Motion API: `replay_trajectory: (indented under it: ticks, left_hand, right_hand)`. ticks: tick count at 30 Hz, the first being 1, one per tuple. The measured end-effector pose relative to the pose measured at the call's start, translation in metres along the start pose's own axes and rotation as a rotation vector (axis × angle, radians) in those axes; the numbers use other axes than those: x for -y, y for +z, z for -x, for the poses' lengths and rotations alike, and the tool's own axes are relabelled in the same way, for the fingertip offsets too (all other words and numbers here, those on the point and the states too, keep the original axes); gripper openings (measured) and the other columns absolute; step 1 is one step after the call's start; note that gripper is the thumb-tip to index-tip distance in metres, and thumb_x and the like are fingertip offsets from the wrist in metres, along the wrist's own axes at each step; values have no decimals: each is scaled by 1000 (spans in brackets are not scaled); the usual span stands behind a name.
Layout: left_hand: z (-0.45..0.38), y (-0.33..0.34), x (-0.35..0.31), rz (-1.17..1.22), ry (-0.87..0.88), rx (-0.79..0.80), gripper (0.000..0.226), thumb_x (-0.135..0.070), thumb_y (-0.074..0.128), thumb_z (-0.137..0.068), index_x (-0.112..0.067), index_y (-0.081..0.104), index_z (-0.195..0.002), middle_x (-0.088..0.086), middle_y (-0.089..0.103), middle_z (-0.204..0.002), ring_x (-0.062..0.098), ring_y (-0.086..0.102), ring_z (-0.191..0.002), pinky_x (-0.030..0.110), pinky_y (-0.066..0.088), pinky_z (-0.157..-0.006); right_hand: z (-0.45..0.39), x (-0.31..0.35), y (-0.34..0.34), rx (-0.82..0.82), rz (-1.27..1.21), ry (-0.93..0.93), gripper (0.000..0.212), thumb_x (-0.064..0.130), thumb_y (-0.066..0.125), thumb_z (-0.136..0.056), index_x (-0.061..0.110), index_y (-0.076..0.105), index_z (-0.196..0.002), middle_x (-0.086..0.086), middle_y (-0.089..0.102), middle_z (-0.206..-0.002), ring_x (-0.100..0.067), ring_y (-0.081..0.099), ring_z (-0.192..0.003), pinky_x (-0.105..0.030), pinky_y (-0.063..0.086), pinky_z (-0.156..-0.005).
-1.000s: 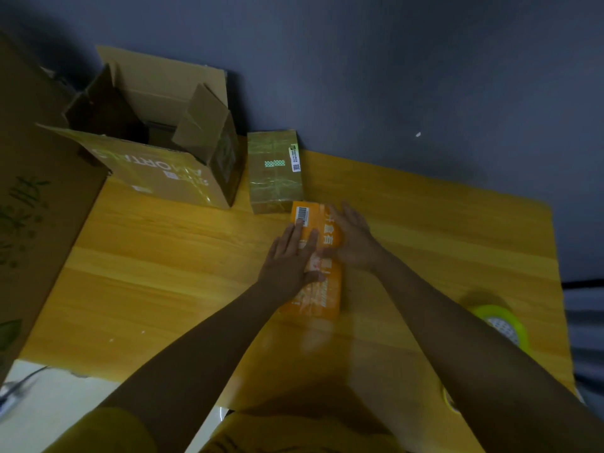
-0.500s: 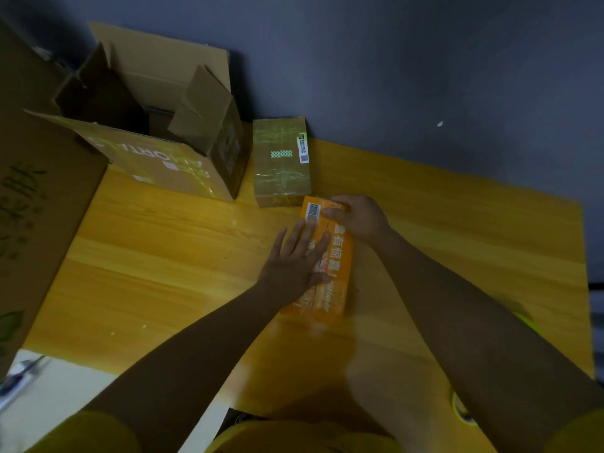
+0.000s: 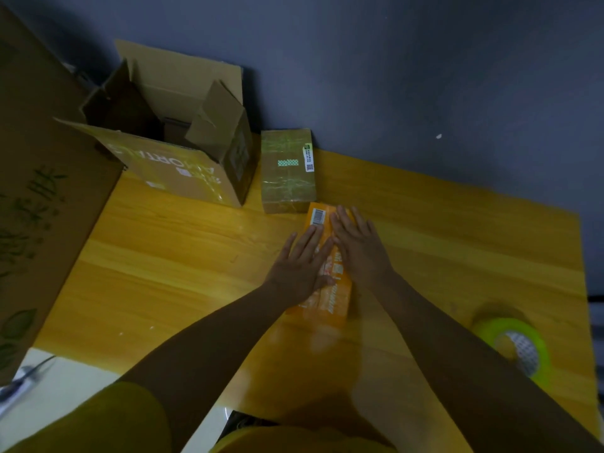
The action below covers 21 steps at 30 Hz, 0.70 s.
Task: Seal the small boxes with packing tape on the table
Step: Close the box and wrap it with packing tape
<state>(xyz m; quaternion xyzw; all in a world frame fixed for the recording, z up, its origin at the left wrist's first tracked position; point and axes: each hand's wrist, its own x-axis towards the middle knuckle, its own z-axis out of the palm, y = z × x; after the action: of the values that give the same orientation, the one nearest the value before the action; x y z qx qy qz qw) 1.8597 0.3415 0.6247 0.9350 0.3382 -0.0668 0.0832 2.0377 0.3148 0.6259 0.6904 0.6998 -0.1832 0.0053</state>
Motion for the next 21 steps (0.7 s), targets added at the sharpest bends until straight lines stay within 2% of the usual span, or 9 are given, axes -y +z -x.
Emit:
replay_trajectory:
  ticks: [3, 5, 7, 9, 11, 15, 17, 19, 21]
  left_hand:
    - [0, 0, 0, -6, 2, 46, 82, -59, -3, -96, -12, 51, -138, 19, 45, -144, 30, 43, -134, 52, 39, -104]
    - [0, 1, -1, -24, -6, 60, 81, -59, -1, -96, -12, 51, -137, 19, 46, -143, 31, 44, -133, 52, 36, -106]
    - [1, 0, 0, -25, -8, 68, 76, -59, 9, -96, -11, 52, -136, 20, 47, -142, 31, 47, -132, 55, 39, -103]
    - [1, -3, -1, -38, 1, 63, 71, -57, 22, -91, -11, 54, -134, 20, 50, -140, 32, 49, -129, 58, 43, -96]
    - [2, -3, -2, -59, 21, 66, 69, -54, 25, -89, -11, 56, -133, 20, 52, -138, 31, 51, -127, 58, 45, -92]
    - [4, -8, -7, -66, -20, 64, 67, -54, 23, -91, -14, 54, -136, 19, 48, -142, 30, 48, -130, 57, 44, -95]
    - [3, -14, -10, -121, -34, 10, 66, -54, 19, -96, -15, 31, -149, 20, 24, -155, 30, 26, -143, 56, 28, -109]
    - [3, -14, -12, -161, -6, 112, 68, -53, 13, -100, -15, -9, -152, 18, -15, -158, 29, -10, -147, 52, 0, -117]
    - [2, -17, -16, -217, -42, 155, 69, -53, 9, -101, -13, -20, -149, 19, -25, -155, 31, -22, -144, 49, -10, -116]
  right_hand:
    - [-2, 3, -7, 47, 14, 24, 53, 36, 15, -105, 24, 2, -155, 5, -8, -162, -17, -13, -148, -47, 1, -119]
    - [0, 7, -18, 92, -19, 49, 54, 30, 22, -106, 22, 2, -155, 5, -9, -162, -18, -12, -149, -44, -3, -118]
    - [14, 17, -22, 44, -112, 89, 54, 25, 26, -105, 17, 6, -155, 1, -5, -163, -18, -10, -149, -41, -3, -119]
    - [40, 33, -12, -76, -244, 155, 54, 27, 22, -103, 13, 10, -154, -2, -1, -162, -15, -9, -148, -39, -1, -120]
    - [65, 49, 4, -151, -294, 208, 61, 34, 13, -97, 11, 11, -154, -4, 2, -162, -9, -10, -145, -39, 1, -120]
    - [88, 65, 33, -112, -242, 313, 69, 44, 6, -93, 12, 8, -154, -4, 1, -162, -7, -9, -145, -40, 2, -119]
    - [91, 71, 38, -121, -141, 356, 68, 43, 7, -95, 9, 15, -153, -6, 9, -162, -16, 5, -149, -43, 9, -118]
    - [91, 76, 39, -135, -50, 395, 64, 38, 15, -97, 5, 29, -149, -11, 26, -157, -23, 24, -146, -48, 23, -114]
    - [89, 78, 40, -131, 23, 410, 65, 39, 13, -96, 4, 29, -148, -12, 28, -156, -25, 27, -144, -49, 23, -114]
